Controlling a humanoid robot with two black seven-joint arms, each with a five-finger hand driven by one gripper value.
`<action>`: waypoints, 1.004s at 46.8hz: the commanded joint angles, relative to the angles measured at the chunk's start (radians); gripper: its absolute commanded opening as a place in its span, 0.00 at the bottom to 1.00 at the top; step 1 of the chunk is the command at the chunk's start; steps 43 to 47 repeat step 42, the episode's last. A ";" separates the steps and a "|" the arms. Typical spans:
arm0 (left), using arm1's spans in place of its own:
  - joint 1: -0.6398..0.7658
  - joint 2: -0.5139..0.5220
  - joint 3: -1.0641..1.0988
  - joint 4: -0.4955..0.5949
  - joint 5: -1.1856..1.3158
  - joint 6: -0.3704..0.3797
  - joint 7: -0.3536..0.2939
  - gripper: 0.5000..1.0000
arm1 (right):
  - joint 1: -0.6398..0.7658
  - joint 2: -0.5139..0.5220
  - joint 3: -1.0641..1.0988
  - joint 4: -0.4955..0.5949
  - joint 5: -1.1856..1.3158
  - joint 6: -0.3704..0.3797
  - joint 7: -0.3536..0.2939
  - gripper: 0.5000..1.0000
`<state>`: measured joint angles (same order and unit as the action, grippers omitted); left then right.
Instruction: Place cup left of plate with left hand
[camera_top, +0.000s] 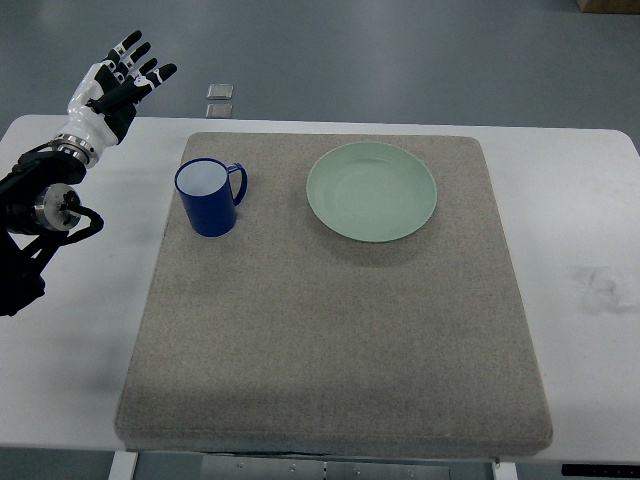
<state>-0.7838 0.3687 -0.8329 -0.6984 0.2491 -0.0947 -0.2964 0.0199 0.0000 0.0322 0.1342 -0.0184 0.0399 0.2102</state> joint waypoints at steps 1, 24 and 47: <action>0.000 -0.008 0.000 0.013 -0.019 -0.005 -0.001 0.97 | 0.000 0.000 0.000 -0.001 0.000 0.000 0.000 0.86; -0.015 -0.023 0.003 0.030 -0.019 -0.014 -0.009 0.99 | 0.000 0.000 0.000 0.001 0.000 0.000 0.000 0.86; -0.009 -0.065 0.000 0.039 -0.019 -0.013 -0.009 0.99 | -0.002 0.000 -0.002 0.002 -0.003 0.006 0.000 0.86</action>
